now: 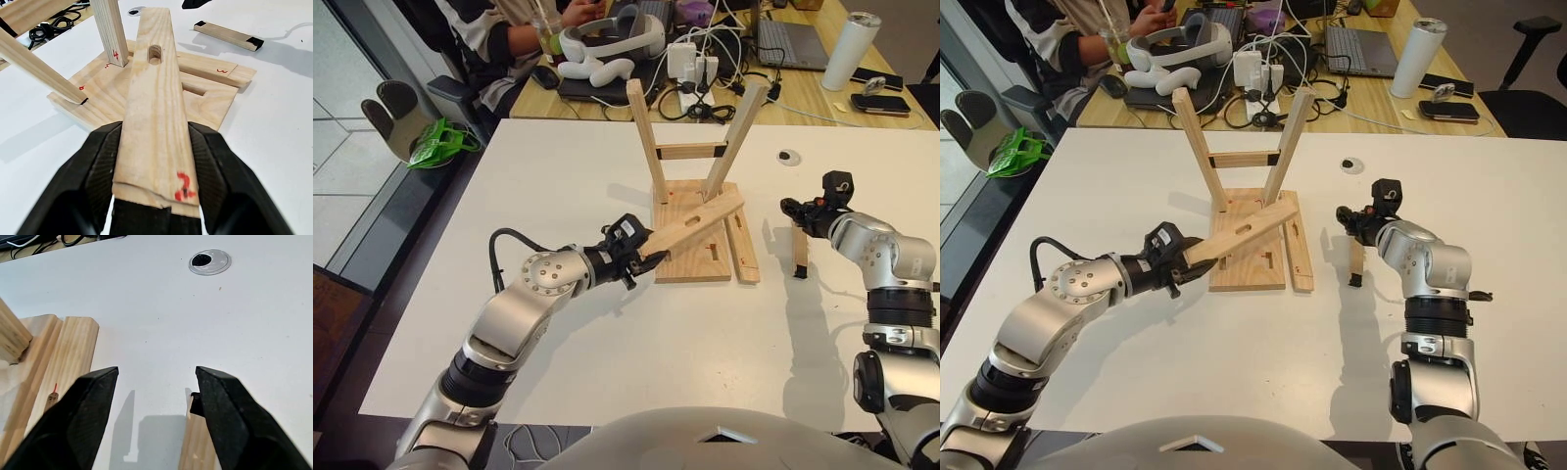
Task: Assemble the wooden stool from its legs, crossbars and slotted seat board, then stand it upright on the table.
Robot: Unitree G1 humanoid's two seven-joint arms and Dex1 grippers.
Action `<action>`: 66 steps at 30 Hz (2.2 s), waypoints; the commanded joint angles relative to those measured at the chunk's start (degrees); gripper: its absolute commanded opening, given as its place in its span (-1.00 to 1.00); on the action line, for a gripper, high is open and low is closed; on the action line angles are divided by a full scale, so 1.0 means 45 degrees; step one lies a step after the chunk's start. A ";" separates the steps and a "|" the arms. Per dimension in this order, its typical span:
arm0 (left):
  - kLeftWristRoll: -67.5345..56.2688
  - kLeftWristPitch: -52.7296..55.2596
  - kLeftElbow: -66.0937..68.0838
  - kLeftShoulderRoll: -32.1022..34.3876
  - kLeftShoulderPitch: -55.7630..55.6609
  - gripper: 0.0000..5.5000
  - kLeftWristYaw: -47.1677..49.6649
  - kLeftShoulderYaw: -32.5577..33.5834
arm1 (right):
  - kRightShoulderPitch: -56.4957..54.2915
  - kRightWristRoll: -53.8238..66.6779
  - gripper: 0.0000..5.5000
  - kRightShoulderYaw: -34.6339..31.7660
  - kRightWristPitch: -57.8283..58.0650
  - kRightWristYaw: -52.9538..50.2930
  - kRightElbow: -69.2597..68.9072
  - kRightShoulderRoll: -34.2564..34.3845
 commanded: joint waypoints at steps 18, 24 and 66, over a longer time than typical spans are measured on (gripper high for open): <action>0.1346 -0.0290 -0.0599 0.0123 -0.0558 -0.26 -0.0704 -0.0665 | 0.1463 -0.0204 0.09 -0.1178 0.3484 -0.0309 0.0057 0.0671; 0.1192 0.0142 -0.1151 -0.0063 -0.0624 -0.26 -0.0649 -0.0421 | 0.1704 -0.0577 -0.01 -0.0304 0.3956 0.0480 0.0714 -0.0078; -0.4100 0.5088 -0.1161 -0.4183 -0.3754 0.18 0.1589 0.6769 | 0.0546 0.7596 -0.52 -0.2546 0.2987 0.6168 -0.6988 -0.0953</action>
